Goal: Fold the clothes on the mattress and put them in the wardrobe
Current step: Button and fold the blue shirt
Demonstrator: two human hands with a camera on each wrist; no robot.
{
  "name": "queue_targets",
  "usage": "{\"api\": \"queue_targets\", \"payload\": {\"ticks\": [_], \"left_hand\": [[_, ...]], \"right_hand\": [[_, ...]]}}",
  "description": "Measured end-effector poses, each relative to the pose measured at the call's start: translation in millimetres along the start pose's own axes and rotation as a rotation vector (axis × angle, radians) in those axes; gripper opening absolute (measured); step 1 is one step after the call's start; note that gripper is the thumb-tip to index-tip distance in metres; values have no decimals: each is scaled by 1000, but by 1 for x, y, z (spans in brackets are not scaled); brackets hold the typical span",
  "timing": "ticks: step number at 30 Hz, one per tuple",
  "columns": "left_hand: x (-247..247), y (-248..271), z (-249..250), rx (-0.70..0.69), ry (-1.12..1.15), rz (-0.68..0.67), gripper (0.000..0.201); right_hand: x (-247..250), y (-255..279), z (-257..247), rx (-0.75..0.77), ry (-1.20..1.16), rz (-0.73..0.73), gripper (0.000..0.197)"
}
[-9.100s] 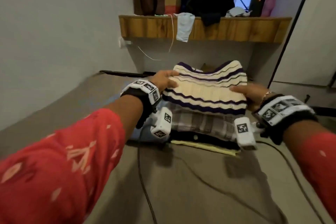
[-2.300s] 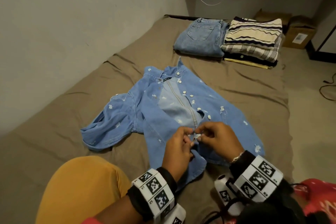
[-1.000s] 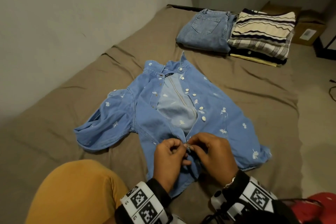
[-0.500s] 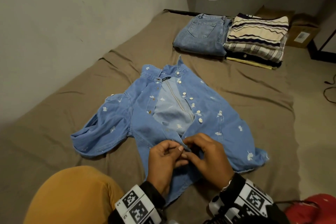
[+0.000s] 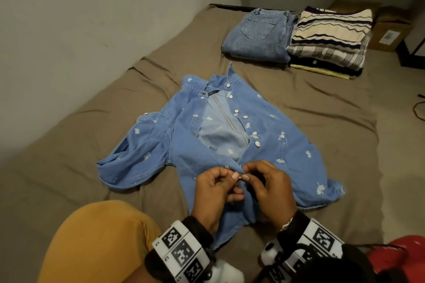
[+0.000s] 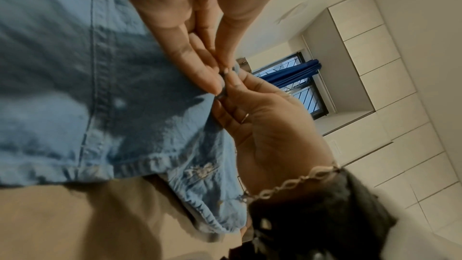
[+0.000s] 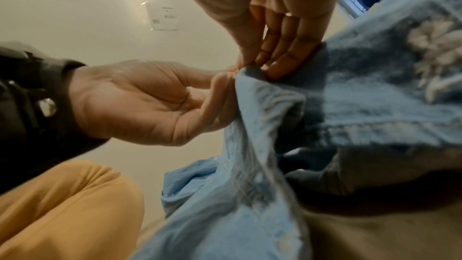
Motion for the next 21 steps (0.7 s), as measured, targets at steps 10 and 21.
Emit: {"api": "queue_targets", "payload": {"ticks": [10,21], "left_hand": [[7,-2,-11,-49,-333,-298,19],[23,-49,7,-116,-586,4,26]], "right_hand": [[6,7,12,-854,-646,-486,16],[8,-42,14,-470,-186,-121,32]]}}
Point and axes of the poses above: each hand's wrist, its own y-axis away from the middle knuckle, its own x-axis out of the back of the hand, z = x × y, the point moved 4 cm from there along -y, towards the middle knuckle, and after that the axes turned 5 degrees about -y, right-handed, at the moved point
